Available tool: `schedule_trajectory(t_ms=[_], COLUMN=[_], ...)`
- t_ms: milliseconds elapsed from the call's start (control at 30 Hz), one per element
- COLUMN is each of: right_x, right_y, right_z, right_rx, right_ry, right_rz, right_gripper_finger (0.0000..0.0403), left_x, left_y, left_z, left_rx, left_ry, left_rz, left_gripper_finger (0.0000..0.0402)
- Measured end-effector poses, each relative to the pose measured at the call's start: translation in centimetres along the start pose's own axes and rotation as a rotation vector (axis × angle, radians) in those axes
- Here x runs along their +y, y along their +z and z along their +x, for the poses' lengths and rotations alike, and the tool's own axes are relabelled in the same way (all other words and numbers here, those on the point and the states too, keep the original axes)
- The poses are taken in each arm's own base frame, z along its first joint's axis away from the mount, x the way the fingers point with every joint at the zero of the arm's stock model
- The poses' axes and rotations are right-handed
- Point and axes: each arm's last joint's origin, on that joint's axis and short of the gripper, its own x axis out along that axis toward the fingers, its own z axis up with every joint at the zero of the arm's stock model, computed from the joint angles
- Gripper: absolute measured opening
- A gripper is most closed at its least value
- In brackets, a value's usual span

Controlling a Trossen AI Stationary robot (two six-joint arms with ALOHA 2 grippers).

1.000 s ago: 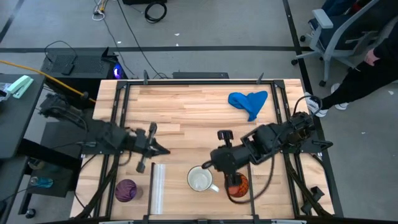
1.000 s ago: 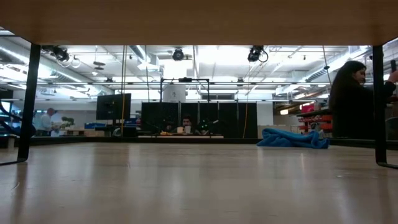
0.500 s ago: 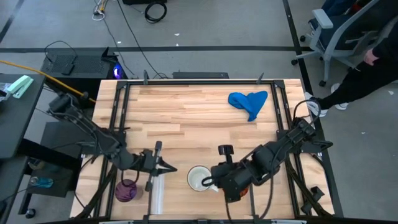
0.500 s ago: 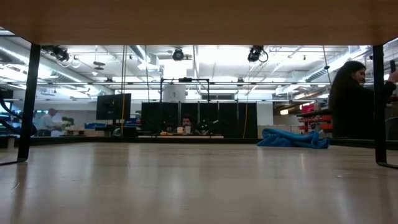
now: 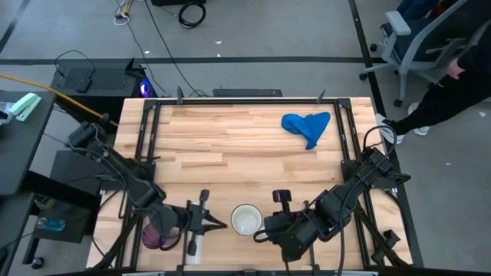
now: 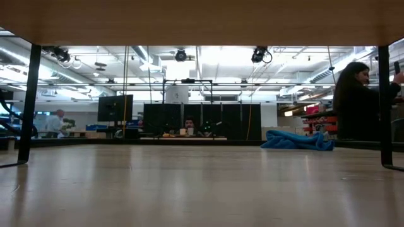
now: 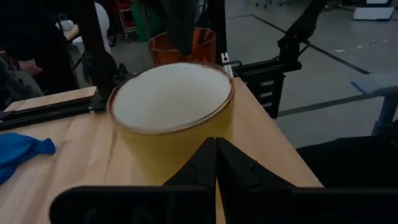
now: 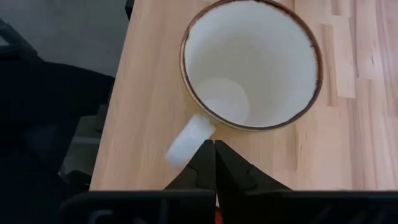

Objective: Stack small to large cups/mugs on shelf
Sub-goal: Put the yellow mug on the shelf

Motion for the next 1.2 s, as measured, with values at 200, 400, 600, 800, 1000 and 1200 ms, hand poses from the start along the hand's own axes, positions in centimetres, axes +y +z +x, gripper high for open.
schedule_trajectory(t_ms=[200,400,600,800,1000,1200], right_x=[0.3,0.3,-0.5,-1.1,-1.1,-0.9], right_y=[-0.2,-0.1,0.3,0.4,0.2,-0.2], right_z=[-0.1,-0.1,0.4,1.5,1.4,2.6], right_rx=[-0.004,-0.003,0.008,0.058,0.082,0.125], right_ry=[-0.001,-0.001,-0.01,-0.001,0.012,0.021], right_rz=[0.008,0.02,0.041,0.059,0.095,0.101], right_gripper_finger=[0.0002,0.0001,0.0,0.0,0.0,0.0], left_x=[-0.4,-0.2,-0.2,-0.2,-0.2,0.3], left_y=[0.5,0.6,0.5,0.5,0.4,0.4], left_z=[0.6,0.6,0.6,0.6,0.6,0.9], left_rx=[0.015,0.018,0.018,0.023,0.031,0.037], left_ry=[0.011,0.032,0.033,0.042,0.044,0.059], left_rz=[0.009,-0.019,-0.026,-0.042,-0.04,-0.067], left_gripper_finger=[0.001,0.0017,0.0007,0.0024,0.0009,0.0014])
